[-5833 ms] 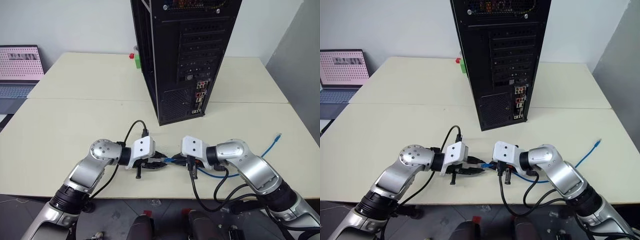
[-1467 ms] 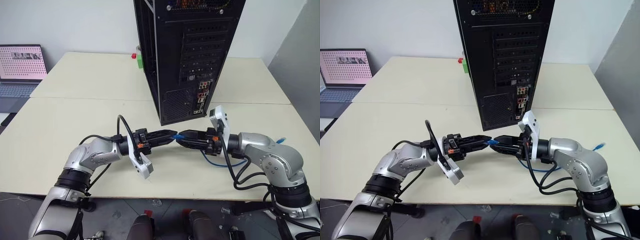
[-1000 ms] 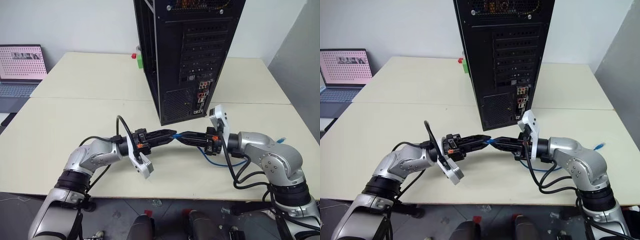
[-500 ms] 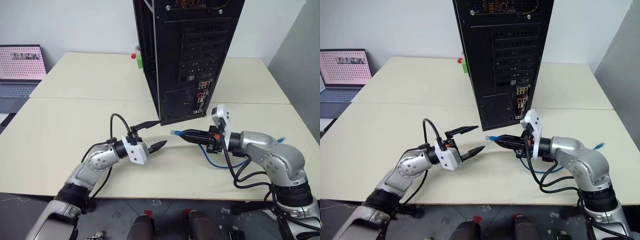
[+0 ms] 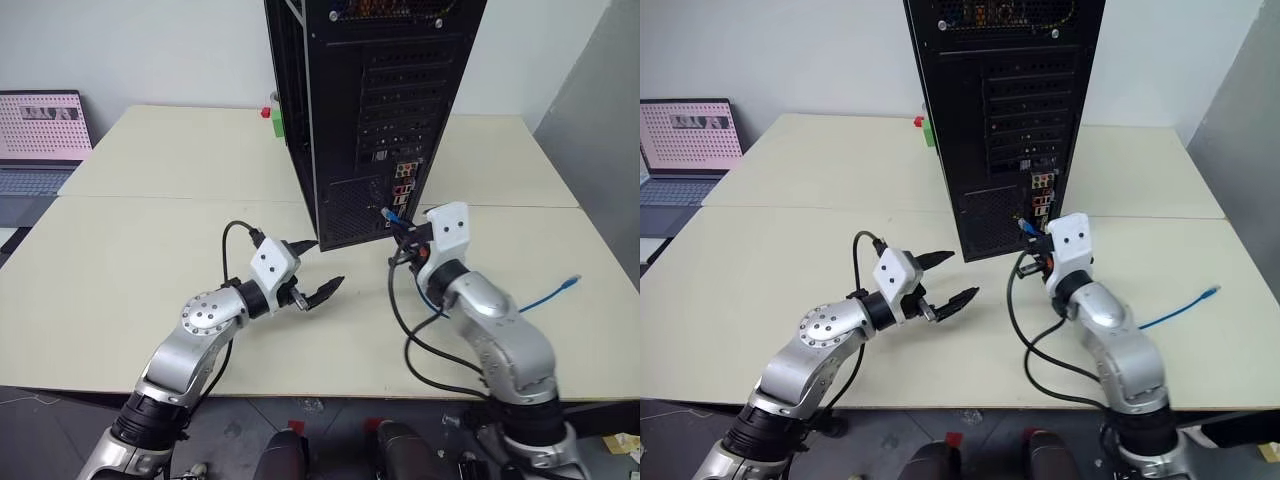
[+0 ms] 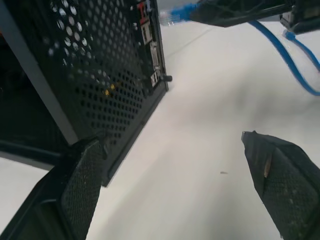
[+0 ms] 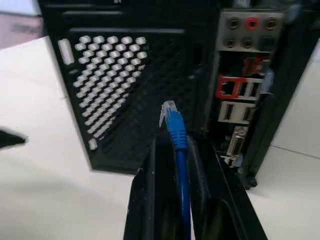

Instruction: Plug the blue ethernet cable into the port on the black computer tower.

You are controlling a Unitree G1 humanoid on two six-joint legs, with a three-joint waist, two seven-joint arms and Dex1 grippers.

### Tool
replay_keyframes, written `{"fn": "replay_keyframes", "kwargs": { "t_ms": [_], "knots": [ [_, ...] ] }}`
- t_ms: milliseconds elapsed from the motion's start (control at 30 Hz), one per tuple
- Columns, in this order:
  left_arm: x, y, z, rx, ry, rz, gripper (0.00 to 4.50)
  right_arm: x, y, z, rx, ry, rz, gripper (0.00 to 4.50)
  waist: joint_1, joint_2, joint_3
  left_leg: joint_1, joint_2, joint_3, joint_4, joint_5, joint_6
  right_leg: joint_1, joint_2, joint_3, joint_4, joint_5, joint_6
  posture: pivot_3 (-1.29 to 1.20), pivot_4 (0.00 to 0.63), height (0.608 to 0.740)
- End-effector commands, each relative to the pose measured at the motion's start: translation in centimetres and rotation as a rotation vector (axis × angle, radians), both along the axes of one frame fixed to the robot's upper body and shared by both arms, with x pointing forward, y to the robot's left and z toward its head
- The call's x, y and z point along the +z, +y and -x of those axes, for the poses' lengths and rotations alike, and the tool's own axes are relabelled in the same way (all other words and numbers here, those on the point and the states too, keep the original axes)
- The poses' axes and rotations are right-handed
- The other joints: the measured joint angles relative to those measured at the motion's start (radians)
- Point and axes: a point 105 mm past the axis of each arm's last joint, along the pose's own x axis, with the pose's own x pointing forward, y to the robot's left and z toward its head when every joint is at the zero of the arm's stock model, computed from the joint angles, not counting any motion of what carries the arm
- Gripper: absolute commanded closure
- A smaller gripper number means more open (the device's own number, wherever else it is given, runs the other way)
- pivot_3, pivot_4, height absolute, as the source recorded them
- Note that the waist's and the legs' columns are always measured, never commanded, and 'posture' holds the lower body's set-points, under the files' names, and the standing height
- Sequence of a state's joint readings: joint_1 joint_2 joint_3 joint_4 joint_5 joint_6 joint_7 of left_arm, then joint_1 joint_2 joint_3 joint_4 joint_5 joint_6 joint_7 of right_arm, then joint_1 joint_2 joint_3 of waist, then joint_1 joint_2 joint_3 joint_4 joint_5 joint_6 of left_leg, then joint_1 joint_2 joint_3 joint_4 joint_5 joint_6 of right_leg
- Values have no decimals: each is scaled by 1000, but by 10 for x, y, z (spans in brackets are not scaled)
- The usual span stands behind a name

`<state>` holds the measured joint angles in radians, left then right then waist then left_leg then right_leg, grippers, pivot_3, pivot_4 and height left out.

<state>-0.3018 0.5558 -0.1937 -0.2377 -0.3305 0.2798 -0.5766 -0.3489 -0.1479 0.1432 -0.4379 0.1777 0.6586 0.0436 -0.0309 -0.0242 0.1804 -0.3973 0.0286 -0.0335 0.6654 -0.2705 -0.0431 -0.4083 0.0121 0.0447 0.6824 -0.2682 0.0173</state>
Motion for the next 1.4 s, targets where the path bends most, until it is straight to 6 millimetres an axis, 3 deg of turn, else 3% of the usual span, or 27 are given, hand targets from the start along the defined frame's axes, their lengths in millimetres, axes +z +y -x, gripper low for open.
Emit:
{"fn": "replay_keyframes", "kwargs": {
  "t_ms": [33, 300, 1400],
  "knots": [
    [19, -2, -3, 36, -43, -5, 44, 14, -7, -7, -102, -65, -17, 4500, 0, 0, 0, 0, 0, 0, 0, 0, 0, 0, 0, 0, 0, 0, 0, 0, 150, 740],
    [32, -10, -4, 45, -96, -11, 44, 19, -6, -22, -172, -43, -91, 4500, 0, 0, 0, 0, 0, 1, -1, 0, 0, 0, 0, 1, 0, 0, 0, 0, 150, 740],
    [31, -12, -5, 48, -106, -21, 44, 24, -6, -38, -184, -9, -160, 4500, -1, 0, 0, 0, 0, 1, -1, 0, 0, -1, 0, 1, 0, 0, 0, 0, 150, 740]
  ]
}}
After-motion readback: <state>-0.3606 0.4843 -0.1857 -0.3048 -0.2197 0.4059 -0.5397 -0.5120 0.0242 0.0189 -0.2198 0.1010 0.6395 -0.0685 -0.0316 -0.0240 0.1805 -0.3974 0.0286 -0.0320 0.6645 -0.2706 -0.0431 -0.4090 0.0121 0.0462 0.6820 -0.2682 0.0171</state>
